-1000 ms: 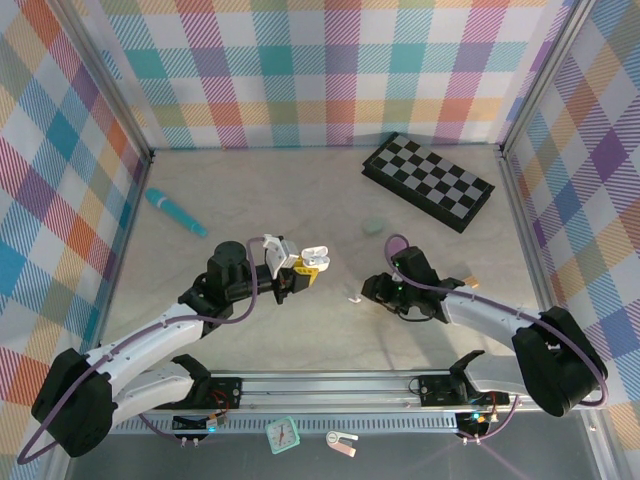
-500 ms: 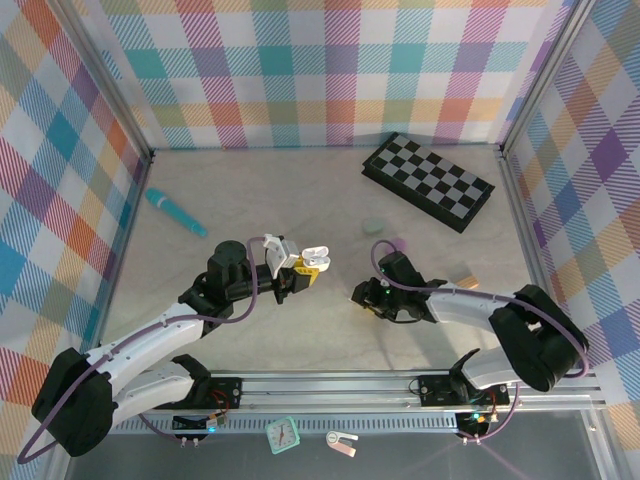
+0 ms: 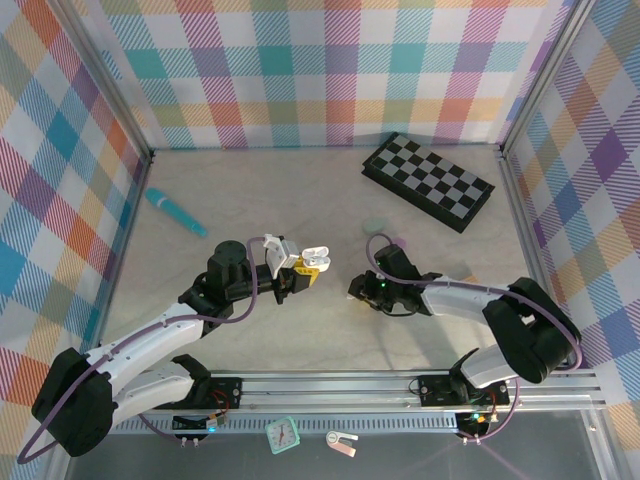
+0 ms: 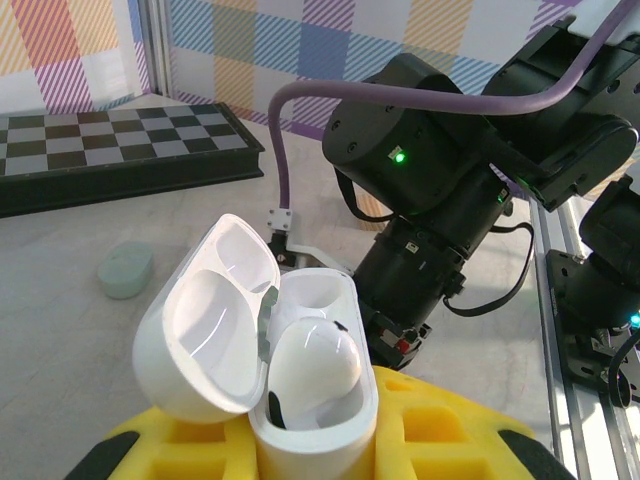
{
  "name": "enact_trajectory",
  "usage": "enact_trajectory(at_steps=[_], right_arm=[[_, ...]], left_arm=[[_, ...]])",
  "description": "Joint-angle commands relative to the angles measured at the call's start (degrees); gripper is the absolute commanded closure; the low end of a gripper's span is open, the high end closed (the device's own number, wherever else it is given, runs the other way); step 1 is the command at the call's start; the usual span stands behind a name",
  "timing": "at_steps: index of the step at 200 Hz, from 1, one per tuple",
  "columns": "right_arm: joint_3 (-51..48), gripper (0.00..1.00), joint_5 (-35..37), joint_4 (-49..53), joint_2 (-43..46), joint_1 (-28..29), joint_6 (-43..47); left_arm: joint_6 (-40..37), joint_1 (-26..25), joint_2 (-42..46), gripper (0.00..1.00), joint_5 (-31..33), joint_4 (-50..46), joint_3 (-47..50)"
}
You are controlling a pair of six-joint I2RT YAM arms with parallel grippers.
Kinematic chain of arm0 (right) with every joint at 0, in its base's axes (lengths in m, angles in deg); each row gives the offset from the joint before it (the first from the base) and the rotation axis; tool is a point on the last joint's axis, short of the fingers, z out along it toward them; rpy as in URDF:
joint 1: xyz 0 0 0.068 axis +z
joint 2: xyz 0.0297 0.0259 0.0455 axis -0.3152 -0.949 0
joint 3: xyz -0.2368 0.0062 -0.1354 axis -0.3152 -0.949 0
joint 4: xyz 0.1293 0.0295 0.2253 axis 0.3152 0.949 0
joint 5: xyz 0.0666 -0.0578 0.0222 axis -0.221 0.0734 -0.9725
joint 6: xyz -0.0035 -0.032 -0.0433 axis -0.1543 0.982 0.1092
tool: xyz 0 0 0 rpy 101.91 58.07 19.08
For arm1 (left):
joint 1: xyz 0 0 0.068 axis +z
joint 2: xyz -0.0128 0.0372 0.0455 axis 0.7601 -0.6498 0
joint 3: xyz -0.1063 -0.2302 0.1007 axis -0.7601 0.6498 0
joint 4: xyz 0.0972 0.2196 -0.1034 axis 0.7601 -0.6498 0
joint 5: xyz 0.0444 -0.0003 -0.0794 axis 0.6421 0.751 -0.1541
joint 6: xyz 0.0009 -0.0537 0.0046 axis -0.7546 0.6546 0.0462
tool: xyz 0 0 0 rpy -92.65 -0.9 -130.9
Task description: Insert wireless bluetooth earbuds into charging case
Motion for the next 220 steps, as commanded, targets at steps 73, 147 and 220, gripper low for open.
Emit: enact_trajectory(at_steps=[73,147,220], right_arm=[[2.3,0.65,1.8,0.0,-3.9,0.5,5.0],[1.9,0.73,0.0,-1.2,-4.2,0.6,4.9],[3.0,0.72,-0.5,-1.1,-6.9,1.4,6.4]], left_arm=[[-0.9,0.6,1.6,0.82,-0.7,0.3,-0.2],[-1.1,0.6,1.9,0.82,-0.3,0.2,0.1],[-1.2,0.6,1.1,0.82,-0.4,0.4,-0.5]])
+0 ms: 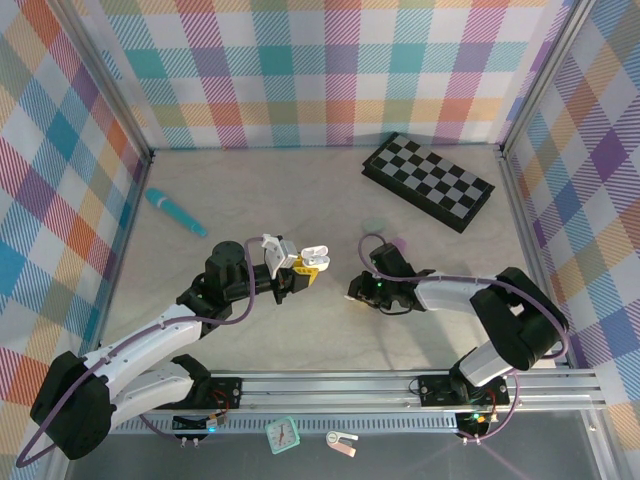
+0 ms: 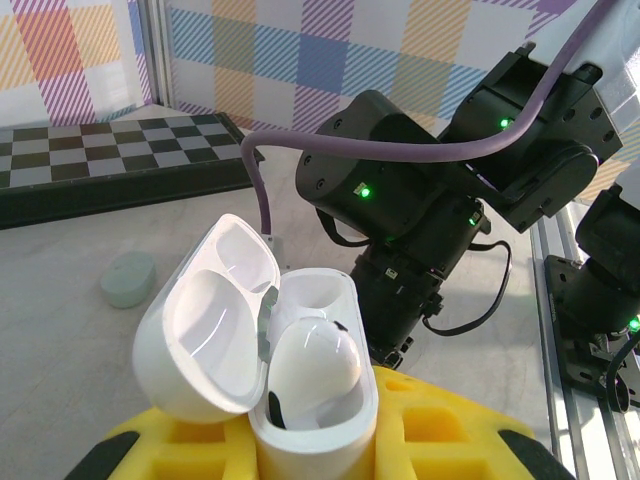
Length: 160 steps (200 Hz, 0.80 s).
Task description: Insert wireless bluetooth earbuds into charging case
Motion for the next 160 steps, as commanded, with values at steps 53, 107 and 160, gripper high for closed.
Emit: enact_trajectory(at_steps=[53,107,160], right_arm=[[2.8,0.81,0.8,4.5,-0.5,1.1,4.4],[11.6,0.81,3.8,21.5,2.7,1.1,22.8],[24.2,0.78,-1.2,38.9,-4.3,0.8,42.8]], left_arm=[[-1.5,0.6,-0.7,0.82,-0.1,0.5,-0.4],[-2.2,0.6,-1.2,0.81,0.2,0.2,-0.3],[-1.7,1.2,1.3,0.82,3.3,-0.5,1.5]])
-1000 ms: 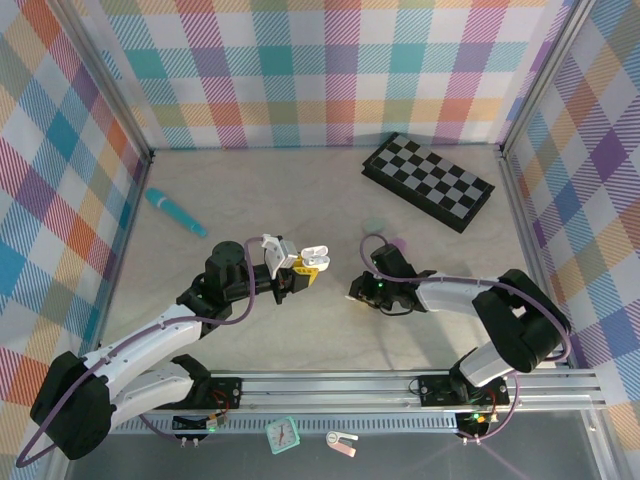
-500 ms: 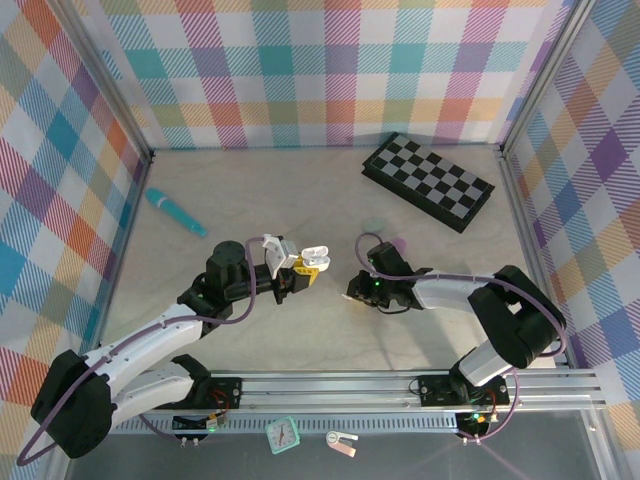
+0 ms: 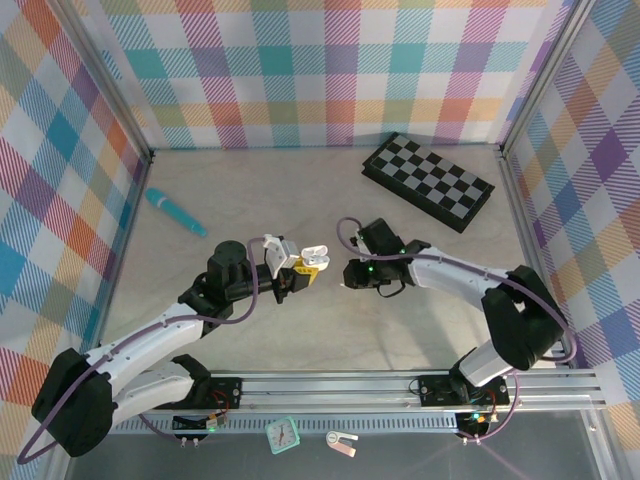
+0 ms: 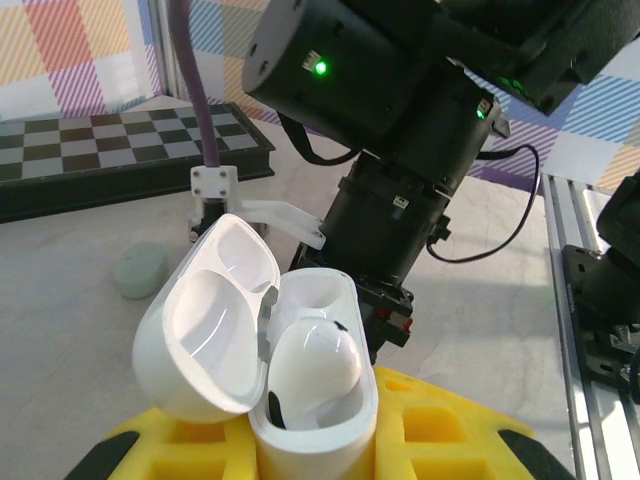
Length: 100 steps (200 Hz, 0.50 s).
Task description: Insert wireless bluetooth earbuds into charging case
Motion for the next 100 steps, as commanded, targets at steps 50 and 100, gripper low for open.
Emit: enact_trajectory(at_steps=[50,100], right_arm=[[12.5,0.78,-4.6,21.4,-11.1,-0.5,20.9],[16.5,0.77,-5.2,24.6,-17.2,-0.7,23.5]], left_arm=[[3.0,3.6,6.5,0.82,3.8,1.1,5.2],[3.6,4.1,9.5,0.82,5.4,0.5,6.6]])
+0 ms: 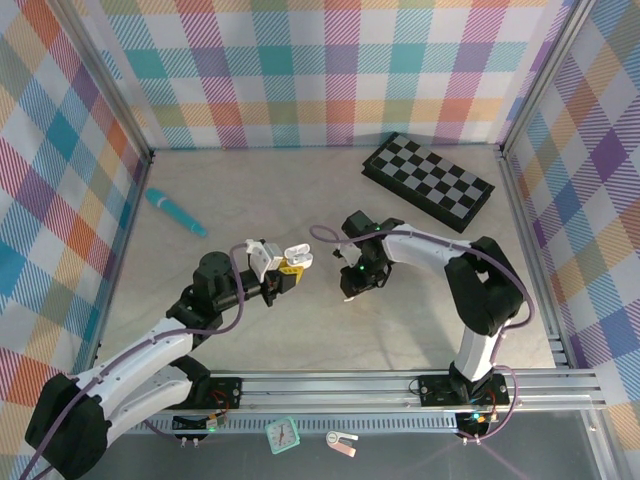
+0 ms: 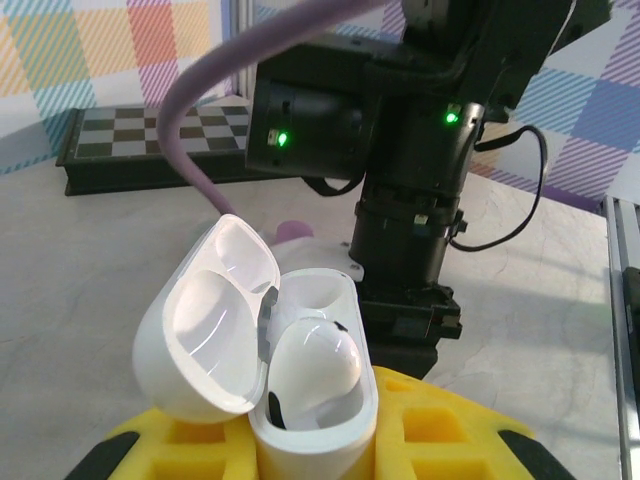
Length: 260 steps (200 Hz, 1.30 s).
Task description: Insert wireless bluetooth earbuds into charging case
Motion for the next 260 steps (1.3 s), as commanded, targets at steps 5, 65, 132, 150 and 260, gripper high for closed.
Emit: enact_trajectory(at_steps=[5,65,132,150,260], right_arm=[[2.2,0.77,-1.2,3.9,-2.5,-0.3,3.4],[3.6,0.57,1.4,2.9,-1.6,-0.5,2.7],[-16.0,0.43,7.0,-16.9,17.5,-0.6,-33.7],[-24.5,0.45,3.2,-26.7,22.2,-0.5,-46.3],[-30.2,0.53,-4.5,-36.1,20.4,0.6,-56.2]], left_arm=[[0.8,0.9,1.5,0.82,0.9,0.4,0.6],[0.8,0.9,1.2,0.82,0.4,0.6,0.3],[1.5,1.0,2.3,0.81,1.0,1.0,0.5],[1.7,1.1,1.5,0.82,0.7,1.7,0.4],[1.0,1.7,-0.2,0.82,0.0,1.5,-1.1]])
